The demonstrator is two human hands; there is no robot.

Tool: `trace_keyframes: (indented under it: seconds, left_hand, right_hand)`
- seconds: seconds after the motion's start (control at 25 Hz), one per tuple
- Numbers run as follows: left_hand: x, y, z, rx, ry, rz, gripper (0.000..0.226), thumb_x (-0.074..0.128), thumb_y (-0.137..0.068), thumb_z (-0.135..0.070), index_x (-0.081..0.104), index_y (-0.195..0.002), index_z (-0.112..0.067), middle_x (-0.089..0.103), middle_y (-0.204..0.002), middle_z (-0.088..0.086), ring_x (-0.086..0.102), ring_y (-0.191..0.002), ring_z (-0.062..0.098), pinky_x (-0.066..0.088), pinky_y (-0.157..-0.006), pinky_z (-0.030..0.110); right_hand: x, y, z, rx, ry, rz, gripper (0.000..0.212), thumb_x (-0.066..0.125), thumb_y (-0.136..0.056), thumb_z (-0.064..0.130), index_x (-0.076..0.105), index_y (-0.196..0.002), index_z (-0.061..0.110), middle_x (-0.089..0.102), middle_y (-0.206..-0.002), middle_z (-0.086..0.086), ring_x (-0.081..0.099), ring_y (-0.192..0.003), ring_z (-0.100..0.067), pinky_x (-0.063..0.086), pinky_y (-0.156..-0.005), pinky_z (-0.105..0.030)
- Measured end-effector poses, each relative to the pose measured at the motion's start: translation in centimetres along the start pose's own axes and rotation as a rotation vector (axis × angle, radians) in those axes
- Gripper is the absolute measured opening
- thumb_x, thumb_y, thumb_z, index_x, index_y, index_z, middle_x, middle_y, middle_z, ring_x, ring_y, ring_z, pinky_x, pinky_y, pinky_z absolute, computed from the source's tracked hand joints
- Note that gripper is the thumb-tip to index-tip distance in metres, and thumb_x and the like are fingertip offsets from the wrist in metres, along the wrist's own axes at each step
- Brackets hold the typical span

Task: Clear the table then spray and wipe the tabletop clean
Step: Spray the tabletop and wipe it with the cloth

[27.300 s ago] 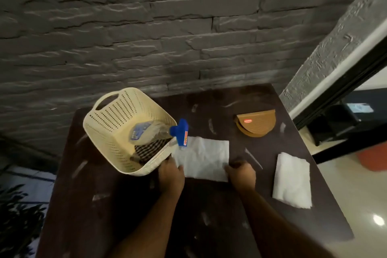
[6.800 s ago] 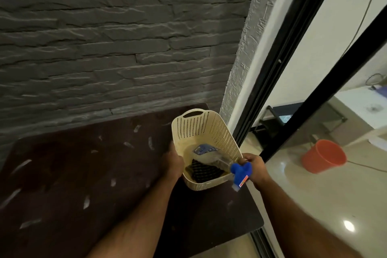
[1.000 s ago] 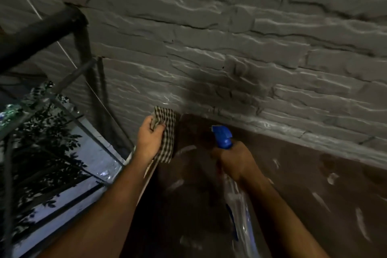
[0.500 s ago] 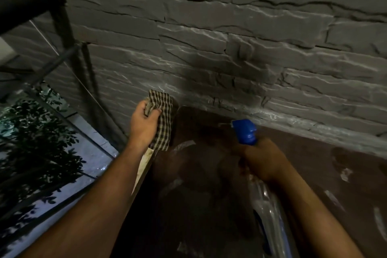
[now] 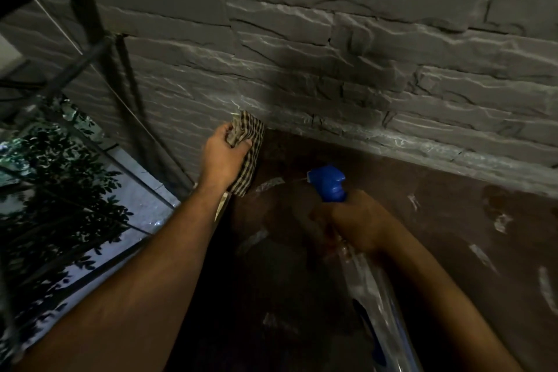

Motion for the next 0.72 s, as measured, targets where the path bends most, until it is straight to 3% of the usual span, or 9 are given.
trace_keyframes:
  seconds: [0.12,0.28,0.36,0.48,0.6,0.72]
  left_hand:
    - [-0.3,-0.9,0.3,0.0,-0.181,-0.085,0.058,0.078,-0.077,-0.032,0.056,-0.127,-0.014,0.068,-0.11,0.001,0.061,-0.095,0.012,0.047,-0.082,0.026]
    - [0.6,-2.3,-1.0,0.093,-0.278,-0.127,0.039,0.078,-0.075,-0.033,0.068,-0.109,-0.016,0.073,-0.098,0.002,0.065,-0.087,0.015,0.038,-0.068,0.018]
    - [2.0,-3.1,-1.7,0.143,-0.261,-0.103,0.037,0.078,-0.076,-0.028,0.069,-0.111,-0.018,0.073,-0.099,0.003,0.067,-0.091,0.018,0.043,-0.072,0.02]
    - [5.4,-3.0,-2.2,0.183,-0.321,-0.02,0.043,0.076,-0.078,-0.025,0.063,-0.118,-0.016,0.071,-0.107,0.006,0.065,-0.098,0.021,0.045,-0.077,0.024]
    - [10.8,0.5,-0.8,0.283,-0.615,0.194,0.044,0.062,-0.086,-0.033,0.054,-0.127,-0.022,0.057,-0.127,0.006,0.054,-0.114,0.024,0.044,-0.092,0.034]
    - [12.1,3.9,0.5,0.434,-0.818,0.117,0.037,0.048,-0.085,-0.042,0.054,-0.119,-0.028,0.049,-0.132,0.001,0.041,-0.124,0.022,0.034,-0.101,0.04]
  right_hand:
    - [1.1,-0.6,0.1,-0.012,0.013,0.031,0.018,0.066,-0.081,0.015,0.058,-0.065,0.01,0.059,-0.05,-0.003,0.056,-0.04,-0.012,0.047,-0.043,-0.02]
    - [0.9,-1.7,0.5,0.005,-0.203,0.035,0.012,0.069,-0.078,0.01,0.058,-0.079,0.006,0.059,-0.045,-0.002,0.055,-0.037,-0.014,0.047,-0.039,-0.022]
    - [-0.6,-2.4,1.2,-0.051,-0.284,-0.031,0.014,0.071,-0.079,0.014,0.058,-0.078,0.008,0.058,-0.043,-0.001,0.055,-0.038,-0.015,0.049,-0.044,-0.026]
    - [-1.8,-3.1,1.5,-0.078,-0.381,-0.057,0.028,0.074,-0.076,0.033,0.06,-0.087,0.01,0.061,-0.054,-0.002,0.059,-0.051,-0.021,0.054,-0.063,-0.042]
    - [-1.8,-3.2,1.2,-0.085,-0.405,-0.033,0.042,0.072,-0.075,0.04,0.058,-0.101,0.009,0.063,-0.058,-0.004,0.061,-0.052,-0.023,0.053,-0.058,-0.038]
    - [-1.8,-3.1,0.6,-0.076,-0.427,-0.004,0.042,0.072,-0.077,0.039,0.057,-0.104,0.009,0.062,-0.057,-0.008,0.06,-0.052,-0.027,0.052,-0.056,-0.037]
Point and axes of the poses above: each hand's wrist, its own y-axis away from the middle knuckle, its own x-axis out of the palm, z = x × y, the point moved 8 cm from there along -y, towards the middle knuckle
